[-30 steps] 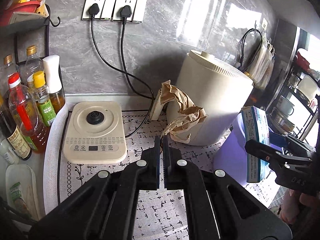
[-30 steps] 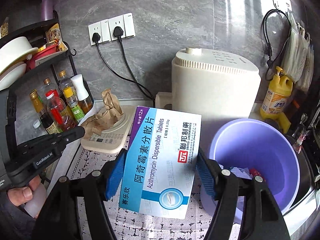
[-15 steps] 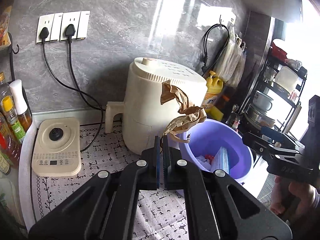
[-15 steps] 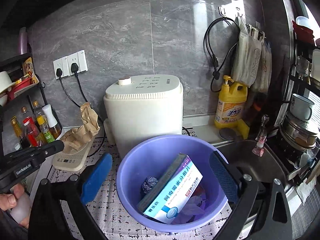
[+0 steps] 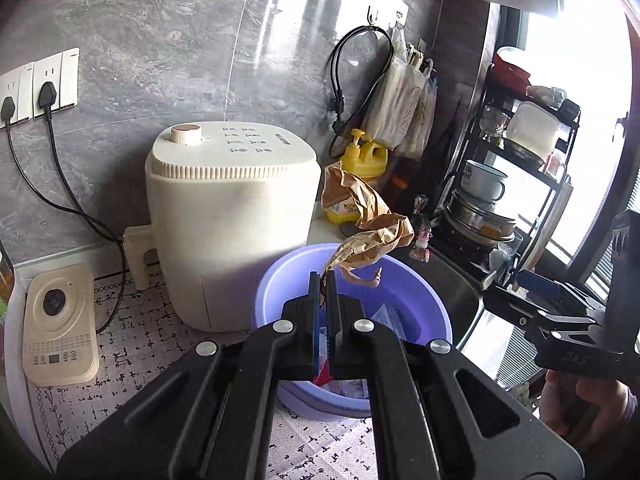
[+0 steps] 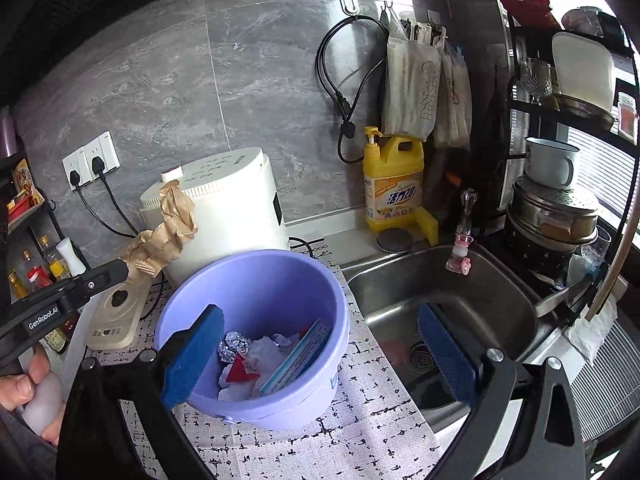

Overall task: Collect trash
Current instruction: 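Carry the paper bag and medicine box over the bucket and open both grippers, then withdraw both tools from the bucket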

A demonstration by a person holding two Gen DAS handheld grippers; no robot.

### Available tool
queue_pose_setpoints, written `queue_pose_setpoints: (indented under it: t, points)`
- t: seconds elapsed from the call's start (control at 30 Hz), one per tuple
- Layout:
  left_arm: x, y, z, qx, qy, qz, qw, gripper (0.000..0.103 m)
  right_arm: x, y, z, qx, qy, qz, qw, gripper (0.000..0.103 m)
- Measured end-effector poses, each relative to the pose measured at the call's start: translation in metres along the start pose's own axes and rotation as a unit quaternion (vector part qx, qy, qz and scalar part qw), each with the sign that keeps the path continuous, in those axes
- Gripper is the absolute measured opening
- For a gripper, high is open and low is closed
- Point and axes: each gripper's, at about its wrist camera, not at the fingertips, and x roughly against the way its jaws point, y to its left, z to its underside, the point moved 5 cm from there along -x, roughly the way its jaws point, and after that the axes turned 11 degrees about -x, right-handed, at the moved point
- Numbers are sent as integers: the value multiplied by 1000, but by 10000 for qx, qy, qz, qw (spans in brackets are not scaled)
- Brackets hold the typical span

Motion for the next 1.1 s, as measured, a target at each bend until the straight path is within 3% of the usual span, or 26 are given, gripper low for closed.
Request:
queue_pose_setpoints:
  t: [0.1, 0.17, 0.23, 0.27, 0.3, 0.47, 0.77, 1.1]
  points:
    - [-8, -11, -2, -58, 60, 99, 9999, 3, 6, -11, -3, -76, -64, 64, 9999, 95]
    - [-15, -17, -2, -67, 146, 201, 9997, 9, 10, -17, -4, -120, -98, 73, 9999, 95]
    - [-18, -15, -1, 62, 193, 62, 9998, 53, 13, -21, -4, -154, -106, 53, 9998, 95]
    - [-16, -13, -1, 161, 109, -42, 9998, 80, 14, -23, -5, -163, -96, 26, 9998, 95]
    - [-13, -11, -2, 236, 17, -96, 9997, 87, 15, -25, -5, -165, -80, -11, 9998, 95]
    - [-9, -12, -7, 315, 57, -282, 9991, 97, 11, -32, -9, -156, 122, -249, 9995, 95]
    - [20, -4, -10, 631, 106, -950, 9934, 97, -3, -27, -25, 243, 622, -879, 9939, 95]
    - [81, 13, -4, 646, 29, -1173, 9910, 97, 12, 22, -28, 516, 522, -1151, 9906, 95]
